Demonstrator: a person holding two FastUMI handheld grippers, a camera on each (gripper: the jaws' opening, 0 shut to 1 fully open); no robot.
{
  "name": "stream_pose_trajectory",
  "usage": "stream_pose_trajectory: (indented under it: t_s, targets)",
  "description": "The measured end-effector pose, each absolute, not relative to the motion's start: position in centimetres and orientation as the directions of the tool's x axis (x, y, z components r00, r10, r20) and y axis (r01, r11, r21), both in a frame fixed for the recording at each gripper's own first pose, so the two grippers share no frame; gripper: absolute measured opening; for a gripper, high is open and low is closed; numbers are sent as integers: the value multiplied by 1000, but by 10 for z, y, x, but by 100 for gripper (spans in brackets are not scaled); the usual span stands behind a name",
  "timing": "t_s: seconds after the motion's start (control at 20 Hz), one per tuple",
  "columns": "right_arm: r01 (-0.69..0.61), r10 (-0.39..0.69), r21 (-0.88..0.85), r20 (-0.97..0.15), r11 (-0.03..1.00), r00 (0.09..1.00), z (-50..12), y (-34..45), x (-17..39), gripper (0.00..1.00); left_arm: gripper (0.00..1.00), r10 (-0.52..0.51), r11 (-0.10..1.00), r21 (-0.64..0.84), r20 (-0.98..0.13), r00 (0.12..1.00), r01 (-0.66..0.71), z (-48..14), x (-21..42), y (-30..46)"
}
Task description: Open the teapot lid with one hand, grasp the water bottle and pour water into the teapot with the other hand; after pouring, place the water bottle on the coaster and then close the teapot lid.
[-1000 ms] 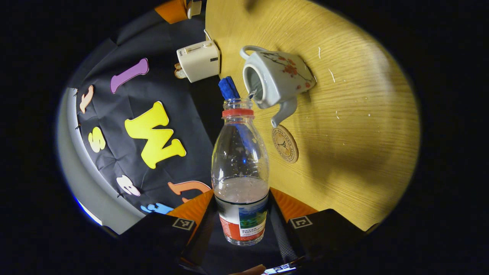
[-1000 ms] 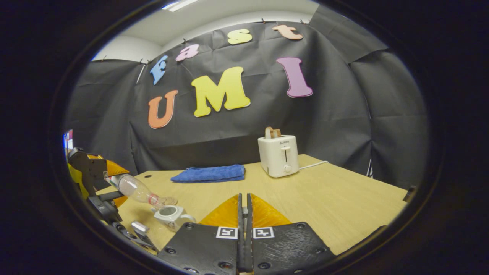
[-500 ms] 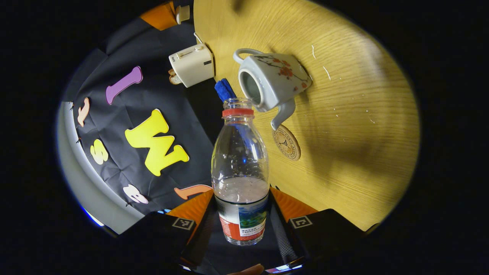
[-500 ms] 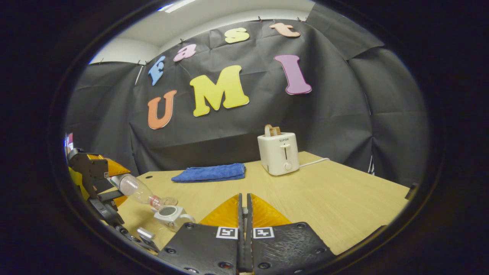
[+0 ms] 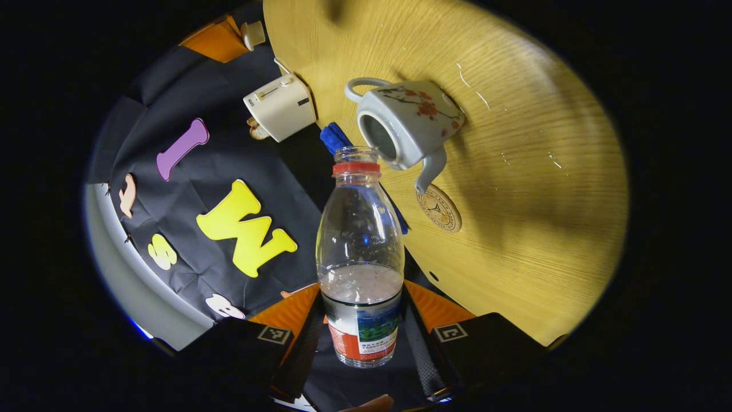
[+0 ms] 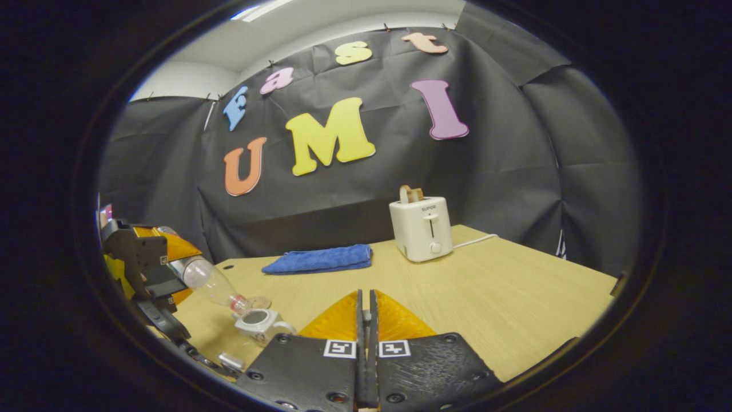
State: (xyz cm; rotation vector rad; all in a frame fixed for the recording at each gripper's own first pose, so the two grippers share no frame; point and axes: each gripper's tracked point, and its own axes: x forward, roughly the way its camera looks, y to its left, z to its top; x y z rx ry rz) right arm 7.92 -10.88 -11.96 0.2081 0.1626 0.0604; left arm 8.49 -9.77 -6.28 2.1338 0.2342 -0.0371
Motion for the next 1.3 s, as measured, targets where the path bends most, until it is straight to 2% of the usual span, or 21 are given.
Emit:
stream_pose_trajectory:
  t_s: [0.5,0.85,0.9,0.95,1.1,1.3]
  targets:
    - [-46,83,226,-156,973,984,-118,-111,79,0,76,155,-614,772,-85,984,164,-51,81,-111]
    - [-37,78,243,-161,969,984,-120,-117,80,0,76,142,-611,774,-101,985,167,-55,81,-112]
    - [-36,78,244,-162,969,984,-120,-118,81,0,80,135,-609,776,-102,985,164,-55,80,-115]
    - [-31,71,240,-163,970,984,-121,-119,81,0,75,125,-599,784,-108,986,162,-57,81,-115]
    - [-2,35,212,-153,977,988,-118,-129,81,0,75,89,-533,832,-130,988,157,-59,83,-115]
    - [21,10,221,-136,975,991,-111,-139,80,0,75,86,-291,939,-164,983,182,-53,96,-98]
